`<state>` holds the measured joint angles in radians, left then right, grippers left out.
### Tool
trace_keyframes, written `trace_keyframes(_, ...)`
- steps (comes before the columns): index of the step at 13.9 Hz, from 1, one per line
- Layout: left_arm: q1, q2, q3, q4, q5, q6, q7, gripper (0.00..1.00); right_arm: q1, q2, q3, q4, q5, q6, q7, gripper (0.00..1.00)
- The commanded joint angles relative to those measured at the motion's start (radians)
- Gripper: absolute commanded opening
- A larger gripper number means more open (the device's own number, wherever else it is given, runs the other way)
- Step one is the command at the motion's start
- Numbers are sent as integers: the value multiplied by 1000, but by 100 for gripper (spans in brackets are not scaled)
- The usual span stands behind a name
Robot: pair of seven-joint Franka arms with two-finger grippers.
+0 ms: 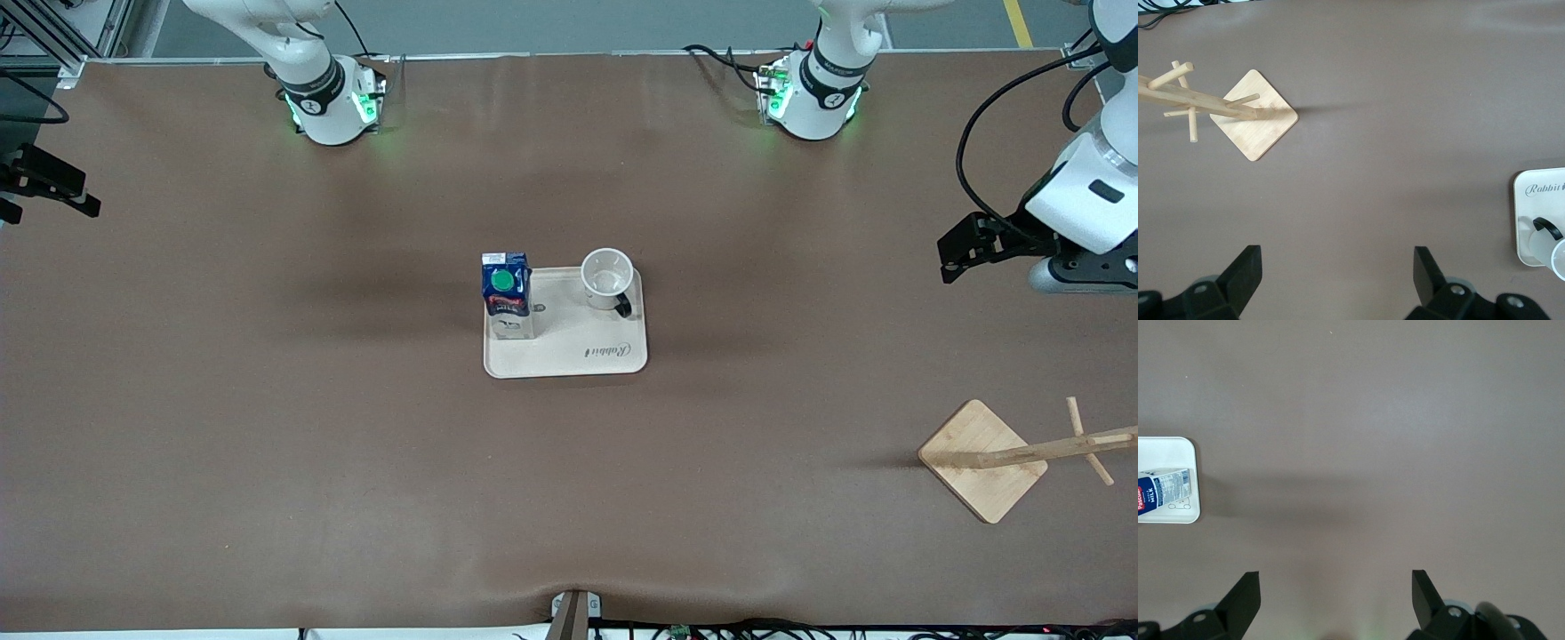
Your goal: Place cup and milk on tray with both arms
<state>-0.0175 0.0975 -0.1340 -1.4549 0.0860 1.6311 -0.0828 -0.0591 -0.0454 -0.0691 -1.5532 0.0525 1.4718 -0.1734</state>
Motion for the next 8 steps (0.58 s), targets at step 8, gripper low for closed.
trace_keyframes(8, -13, -7, -3, -2, -12, -13, -11, 100, -21, -4, 9, -1, 21, -7, -8, 100)
